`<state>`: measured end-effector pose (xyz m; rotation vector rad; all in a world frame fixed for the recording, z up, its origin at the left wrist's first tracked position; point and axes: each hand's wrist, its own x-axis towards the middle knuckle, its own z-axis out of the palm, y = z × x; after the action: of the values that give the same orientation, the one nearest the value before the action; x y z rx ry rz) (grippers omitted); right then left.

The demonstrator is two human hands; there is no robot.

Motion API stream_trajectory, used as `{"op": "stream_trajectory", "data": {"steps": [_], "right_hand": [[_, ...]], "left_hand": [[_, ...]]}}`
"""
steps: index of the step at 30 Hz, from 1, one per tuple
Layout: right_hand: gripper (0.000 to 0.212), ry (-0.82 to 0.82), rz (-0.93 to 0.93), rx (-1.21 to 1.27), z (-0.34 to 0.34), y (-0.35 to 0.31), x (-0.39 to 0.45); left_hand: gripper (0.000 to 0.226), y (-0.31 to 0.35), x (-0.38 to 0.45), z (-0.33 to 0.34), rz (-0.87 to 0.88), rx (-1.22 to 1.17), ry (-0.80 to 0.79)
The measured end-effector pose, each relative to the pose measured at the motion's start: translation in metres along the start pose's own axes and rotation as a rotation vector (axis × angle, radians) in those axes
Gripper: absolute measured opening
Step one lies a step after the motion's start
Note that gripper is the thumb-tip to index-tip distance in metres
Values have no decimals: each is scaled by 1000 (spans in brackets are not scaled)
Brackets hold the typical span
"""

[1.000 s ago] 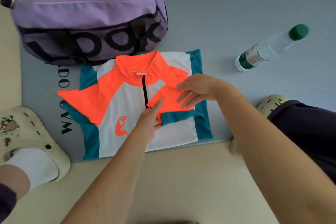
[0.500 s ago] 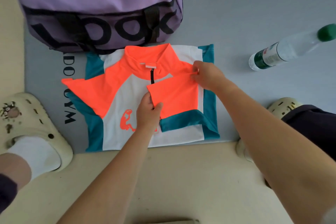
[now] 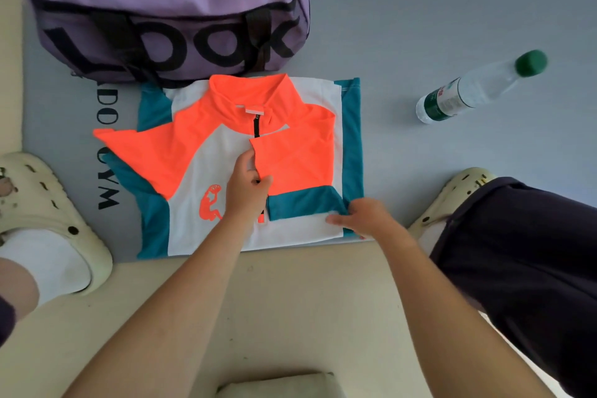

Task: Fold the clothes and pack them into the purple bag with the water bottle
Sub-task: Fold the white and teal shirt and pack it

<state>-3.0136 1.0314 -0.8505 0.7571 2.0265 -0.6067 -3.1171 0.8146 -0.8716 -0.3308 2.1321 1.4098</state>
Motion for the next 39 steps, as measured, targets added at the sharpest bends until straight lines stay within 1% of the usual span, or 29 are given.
{"op": "stream_trajectory", "data": {"steps": [2, 4, 6, 8, 9, 11, 12, 14, 17, 20, 24, 30, 32, 34, 36, 37, 39], "right_hand": [[51, 178, 4, 58, -1, 0, -1], [48, 338, 10, 176, -3, -2, 0], [49, 392, 16, 228, -3, -2, 1], [49, 443, 56, 253, 0, 0, 2], [48, 483, 71, 286, 2, 0, 4], [44, 537, 79, 378, 4, 0, 7], [42, 540, 83, 429, 5, -1, 9], [36, 539, 105, 511, 6, -5, 14], [25, 521, 115, 488, 3, -9, 23], [19, 483, 127, 499, -4, -4, 31], [18, 454, 154, 506, -15, 11, 35], [19, 498, 191, 454, -30, 23, 30], [26, 574, 180, 425, -30, 15, 22], [30, 673, 71, 376, -24, -7, 12], [34, 711, -127, 314, -14, -41, 5], [37, 688, -239, 266, -7, -61, 2], [45, 578, -437, 155, 6, -104, -1]], "left_hand": [[55, 1, 3, -1, 48, 23, -30], [58, 3, 5, -3, 104, 34, -32], [66, 3, 5, -4, 134, 37, 12], [73, 1, 4, -6, 134, 93, 65], [76, 0, 2, -6, 136, 126, 55], [81, -3, -4, -5, 163, 219, -13], [80, -4, -6, -4, 177, 264, -31], [76, -7, -6, -7, 189, 305, 0], [64, -11, 0, -15, 235, 370, 21], [60, -12, 6, -18, 234, 504, -62], [65, -5, 6, -12, 209, 638, -127], [66, 2, -6, 12, 203, 637, -160], [64, 5, -7, 9, 186, 573, -163], [55, 8, -6, -5, 180, 457, -101], [43, 10, 0, -29, 205, 418, 93], [39, 10, 4, -46, 228, 429, 213], [36, 10, 19, -82, 280, 499, 421]]}}
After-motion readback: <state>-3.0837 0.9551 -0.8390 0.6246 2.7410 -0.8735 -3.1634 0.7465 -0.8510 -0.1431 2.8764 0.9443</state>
